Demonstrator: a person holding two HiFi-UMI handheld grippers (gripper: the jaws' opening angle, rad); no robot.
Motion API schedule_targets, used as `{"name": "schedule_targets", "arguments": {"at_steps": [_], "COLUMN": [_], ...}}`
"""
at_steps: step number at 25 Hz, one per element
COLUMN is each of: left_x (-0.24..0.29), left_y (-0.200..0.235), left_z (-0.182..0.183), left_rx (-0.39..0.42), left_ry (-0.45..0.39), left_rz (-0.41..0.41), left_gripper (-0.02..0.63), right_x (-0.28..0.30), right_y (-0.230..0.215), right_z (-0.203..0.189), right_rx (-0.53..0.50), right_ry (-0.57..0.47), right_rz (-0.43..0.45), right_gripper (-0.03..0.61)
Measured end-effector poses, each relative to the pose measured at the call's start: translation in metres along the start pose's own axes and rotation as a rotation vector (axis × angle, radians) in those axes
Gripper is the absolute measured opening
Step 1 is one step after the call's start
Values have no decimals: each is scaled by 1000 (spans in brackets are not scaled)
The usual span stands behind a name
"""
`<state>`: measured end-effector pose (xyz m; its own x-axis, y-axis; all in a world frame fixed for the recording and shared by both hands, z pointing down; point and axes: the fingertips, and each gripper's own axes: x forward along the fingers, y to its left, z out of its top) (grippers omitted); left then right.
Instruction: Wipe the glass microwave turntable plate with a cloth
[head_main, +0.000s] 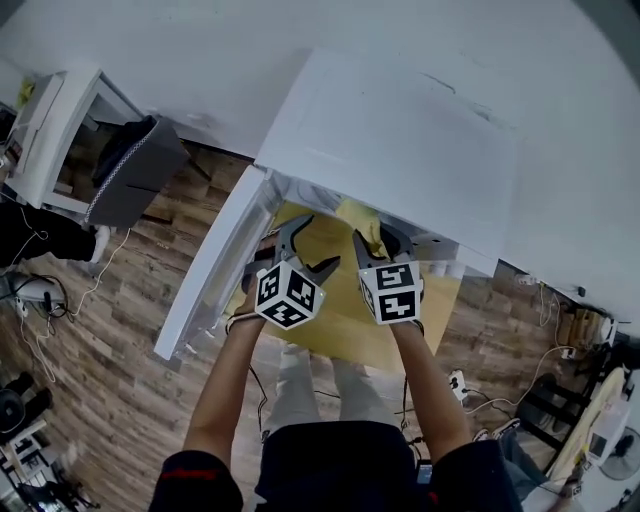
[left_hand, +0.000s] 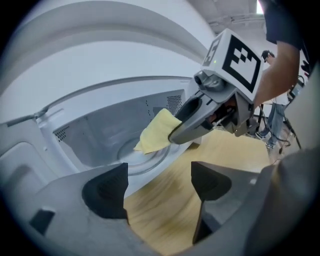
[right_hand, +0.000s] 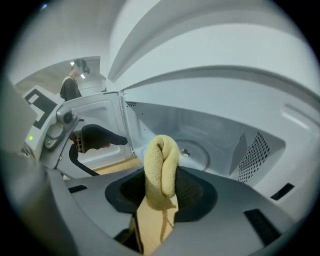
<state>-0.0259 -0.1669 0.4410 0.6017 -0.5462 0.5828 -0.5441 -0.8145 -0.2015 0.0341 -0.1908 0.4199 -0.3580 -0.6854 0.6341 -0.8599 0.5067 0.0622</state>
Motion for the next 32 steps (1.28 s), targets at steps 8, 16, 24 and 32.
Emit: {"name": "schedule_targets", "arguments": {"at_steps": [8,16,24,32], "left_x": [-47,-106,-164,-226], "left_y": [-11,-10,0,-1], "left_z": [27,69,105,148], "left_rx": [-109,-146,-157,-259], "left_ry": [-51,-115,-164,-284], "left_rz": [51,159,293,343], "left_gripper": [300,171,38,17], "right_x": [-53,-106,-161,-217], "right_y": [16,25,26,28], "right_z": [18,57,109,144], "right_rx": [-6,-8,-41,-93], "right_ry": [-56,-166,-305,-436], "right_rz": [27,43,40,39], "right_gripper": [146,146,144,144]}}
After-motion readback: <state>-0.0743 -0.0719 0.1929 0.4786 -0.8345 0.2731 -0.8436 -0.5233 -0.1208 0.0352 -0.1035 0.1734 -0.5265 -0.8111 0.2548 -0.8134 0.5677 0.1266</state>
